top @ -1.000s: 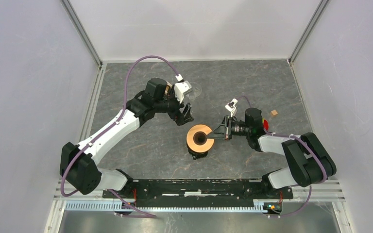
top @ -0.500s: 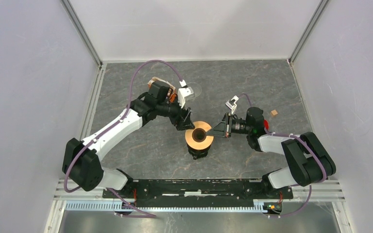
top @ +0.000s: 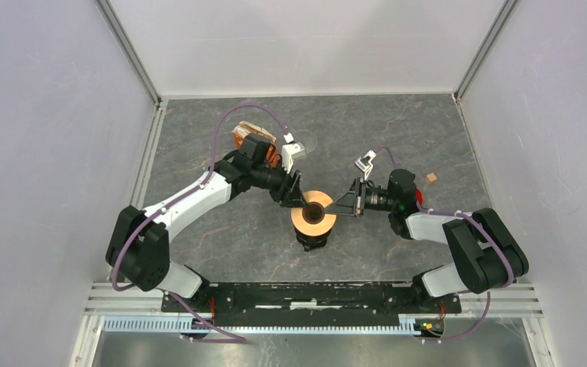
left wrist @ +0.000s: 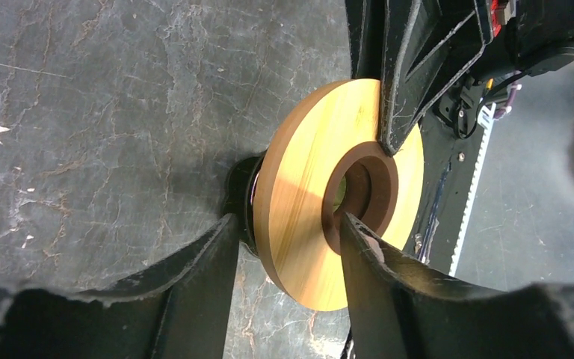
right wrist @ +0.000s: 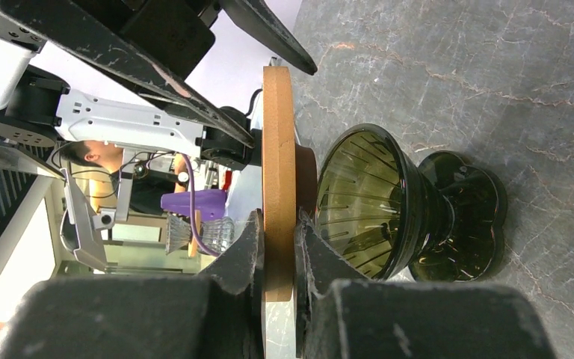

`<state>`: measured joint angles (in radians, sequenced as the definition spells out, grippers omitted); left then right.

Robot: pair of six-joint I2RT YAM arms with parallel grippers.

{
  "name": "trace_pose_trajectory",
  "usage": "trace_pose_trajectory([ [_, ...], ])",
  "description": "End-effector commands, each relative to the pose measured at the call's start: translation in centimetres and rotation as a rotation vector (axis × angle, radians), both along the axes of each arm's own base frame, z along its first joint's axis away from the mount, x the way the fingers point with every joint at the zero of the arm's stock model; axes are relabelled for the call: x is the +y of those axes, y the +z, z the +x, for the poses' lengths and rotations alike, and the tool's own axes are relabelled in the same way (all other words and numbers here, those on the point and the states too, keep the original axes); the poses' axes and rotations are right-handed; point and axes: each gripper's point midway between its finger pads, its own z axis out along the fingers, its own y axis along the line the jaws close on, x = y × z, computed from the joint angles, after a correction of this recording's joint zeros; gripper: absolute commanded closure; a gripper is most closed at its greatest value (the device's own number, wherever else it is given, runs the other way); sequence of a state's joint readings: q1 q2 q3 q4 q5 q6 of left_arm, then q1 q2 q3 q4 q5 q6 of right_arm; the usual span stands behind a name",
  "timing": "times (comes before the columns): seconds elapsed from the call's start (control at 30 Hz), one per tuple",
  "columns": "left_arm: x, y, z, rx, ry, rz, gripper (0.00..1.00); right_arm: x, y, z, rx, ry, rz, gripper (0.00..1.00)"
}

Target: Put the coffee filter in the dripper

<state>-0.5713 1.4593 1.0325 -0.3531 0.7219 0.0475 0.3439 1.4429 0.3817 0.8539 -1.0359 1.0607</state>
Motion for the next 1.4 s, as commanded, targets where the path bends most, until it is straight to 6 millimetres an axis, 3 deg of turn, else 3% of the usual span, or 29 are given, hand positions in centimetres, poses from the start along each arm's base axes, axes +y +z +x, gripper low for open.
trace_pose_trajectory([
  [0.0,-0.9,1.2,0.1,0.055,0.006,-0.084,0.44,0.0,0.9,-0.1,-0.057,0.016,0.027,1.00],
  [0.37,-0.5,0.6,-0.1,0.097,0.020,-0.097,0.98,-0.1,-0.8,0.2,-0.035,0.006,-0.023,1.00],
  [0.53,-0.5,0.3,-0.1,0.145,0.056,-0.084,0.98,-0.2,-1.7,0.3,-0.023,0.003,-0.067,0.98],
  [0.77,-0.3,-1.6,-0.4,0.301,0.085,0.005,0.98,-0.7,-3.4,0.3,0.001,-0.013,-0.148,0.91],
  [0.97,-0.4,-1.5,0.2,0.295,0.100,0.017,0.98,-0.6,-3.8,0.5,0.019,-0.009,-0.156,0.88],
  [1.37,-0.2,-1.4,0.9,0.272,0.101,0.060,0.98,-0.2,-3.8,1.2,0.032,0.017,-0.154,0.71],
])
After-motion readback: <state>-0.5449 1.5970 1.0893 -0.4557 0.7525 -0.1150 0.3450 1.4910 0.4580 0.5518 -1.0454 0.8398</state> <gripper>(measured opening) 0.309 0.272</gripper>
